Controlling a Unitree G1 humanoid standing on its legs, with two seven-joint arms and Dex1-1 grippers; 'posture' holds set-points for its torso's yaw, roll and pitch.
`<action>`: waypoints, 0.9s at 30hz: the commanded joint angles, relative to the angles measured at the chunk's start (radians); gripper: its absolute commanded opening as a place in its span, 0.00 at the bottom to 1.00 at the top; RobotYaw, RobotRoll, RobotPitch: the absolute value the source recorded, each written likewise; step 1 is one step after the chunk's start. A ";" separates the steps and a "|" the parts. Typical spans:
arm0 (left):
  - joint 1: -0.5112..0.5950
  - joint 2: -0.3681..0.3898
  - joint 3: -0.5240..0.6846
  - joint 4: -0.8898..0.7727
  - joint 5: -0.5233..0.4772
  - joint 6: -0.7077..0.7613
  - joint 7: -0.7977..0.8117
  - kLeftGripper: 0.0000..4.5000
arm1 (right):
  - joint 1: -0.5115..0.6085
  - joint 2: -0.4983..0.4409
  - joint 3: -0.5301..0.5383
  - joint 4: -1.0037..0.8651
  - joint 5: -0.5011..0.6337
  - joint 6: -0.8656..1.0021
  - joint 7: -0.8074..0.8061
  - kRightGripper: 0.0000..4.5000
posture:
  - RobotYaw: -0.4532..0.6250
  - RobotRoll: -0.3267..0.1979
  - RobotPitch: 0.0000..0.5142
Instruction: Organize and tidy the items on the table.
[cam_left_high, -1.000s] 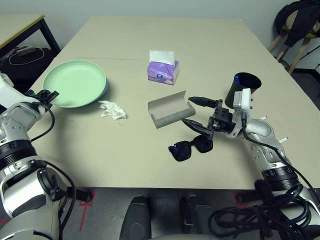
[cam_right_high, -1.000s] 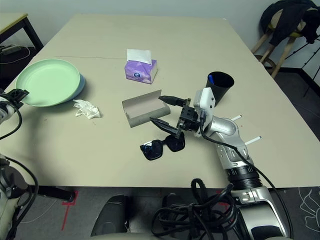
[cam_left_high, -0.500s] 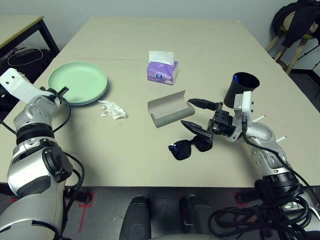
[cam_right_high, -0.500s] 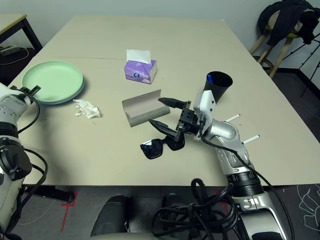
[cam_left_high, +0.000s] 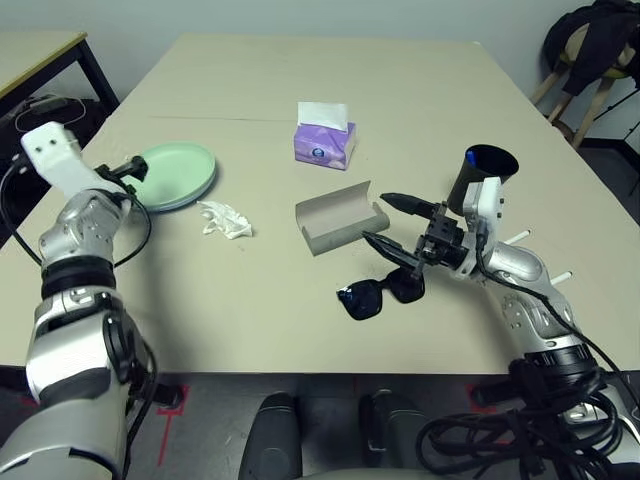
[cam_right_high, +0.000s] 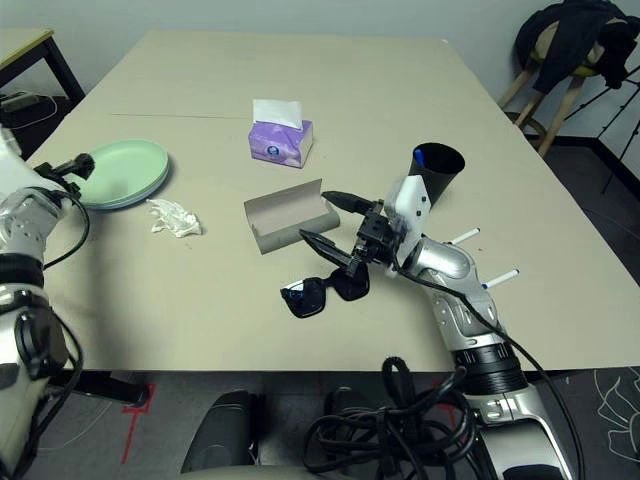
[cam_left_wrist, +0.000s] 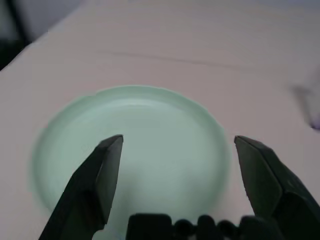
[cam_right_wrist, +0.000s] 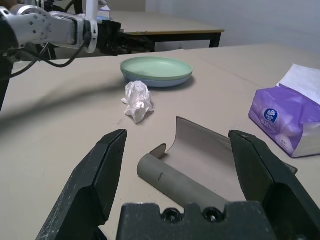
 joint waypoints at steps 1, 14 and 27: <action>0.100 0.048 -0.131 -0.188 0.002 0.033 -0.254 1.00 | -0.004 -0.009 0.018 -0.024 -0.018 0.052 -0.023 1.00 | 0.57 0.62 0.16; 0.116 0.052 -0.208 -0.108 0.102 0.019 -0.353 1.00 | 0.010 0.007 0.026 -0.048 -0.013 0.050 -0.026 1.00 | 0.56 0.62 0.16; 0.147 0.037 -0.212 -0.089 0.138 0.019 -0.364 0.52 | 0.018 0.014 0.024 -0.059 -0.009 0.045 -0.031 1.00 | 0.56 0.62 0.16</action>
